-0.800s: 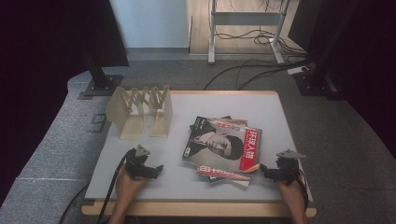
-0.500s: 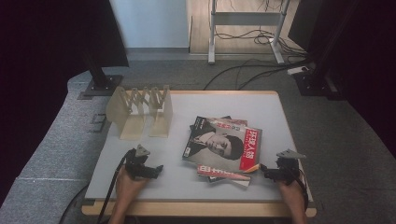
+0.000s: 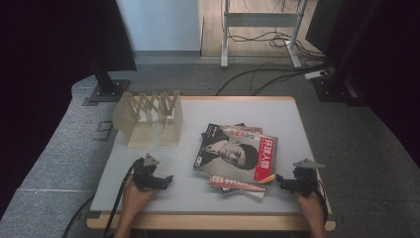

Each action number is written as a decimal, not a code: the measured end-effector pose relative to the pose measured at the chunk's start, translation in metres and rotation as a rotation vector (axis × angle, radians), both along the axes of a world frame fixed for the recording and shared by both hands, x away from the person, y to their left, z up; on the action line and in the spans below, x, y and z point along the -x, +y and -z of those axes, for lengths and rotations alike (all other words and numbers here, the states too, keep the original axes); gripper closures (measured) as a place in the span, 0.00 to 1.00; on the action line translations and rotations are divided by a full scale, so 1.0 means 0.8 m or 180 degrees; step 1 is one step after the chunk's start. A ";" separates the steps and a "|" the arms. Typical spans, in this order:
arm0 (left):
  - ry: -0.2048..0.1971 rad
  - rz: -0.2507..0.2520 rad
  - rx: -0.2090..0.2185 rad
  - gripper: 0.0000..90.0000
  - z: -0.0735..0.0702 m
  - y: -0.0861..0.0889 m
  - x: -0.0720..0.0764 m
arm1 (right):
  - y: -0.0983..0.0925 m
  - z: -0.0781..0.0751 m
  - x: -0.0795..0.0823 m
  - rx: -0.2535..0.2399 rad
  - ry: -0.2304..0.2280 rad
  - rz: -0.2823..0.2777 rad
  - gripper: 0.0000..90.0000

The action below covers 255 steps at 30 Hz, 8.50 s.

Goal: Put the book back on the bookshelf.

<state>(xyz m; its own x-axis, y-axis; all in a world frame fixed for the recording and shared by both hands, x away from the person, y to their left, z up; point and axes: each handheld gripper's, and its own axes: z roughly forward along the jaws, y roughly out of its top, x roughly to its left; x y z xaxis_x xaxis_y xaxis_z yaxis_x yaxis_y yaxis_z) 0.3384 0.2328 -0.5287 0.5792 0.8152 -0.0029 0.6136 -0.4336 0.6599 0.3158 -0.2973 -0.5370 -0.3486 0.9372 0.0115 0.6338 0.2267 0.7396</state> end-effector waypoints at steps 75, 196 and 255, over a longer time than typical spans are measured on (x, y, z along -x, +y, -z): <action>0.0065 0.1052 0.0159 0.00 -0.039 -0.168 -0.071 | 0.062 -0.037 -0.042 -0.0112 -0.0143 -0.0599 0.00; -0.0005 0.1132 0.0050 0.00 -0.046 -0.192 -0.147 | 0.021 -0.034 0.012 -0.0061 -0.0122 -0.0653 0.00; 0.0044 0.0823 0.0132 0.00 -0.039 -0.157 -0.063 | 0.027 -0.033 -0.050 0.0127 -0.0138 -0.0322 0.00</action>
<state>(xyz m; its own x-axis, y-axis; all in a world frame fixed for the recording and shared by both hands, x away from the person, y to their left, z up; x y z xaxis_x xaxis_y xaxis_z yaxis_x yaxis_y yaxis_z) 0.3890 0.1075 -0.4978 0.7679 0.6392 -0.0426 0.4951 -0.5499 0.6727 0.3562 -0.2760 -0.5105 -0.4409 0.8966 -0.0423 0.5737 0.3177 0.7550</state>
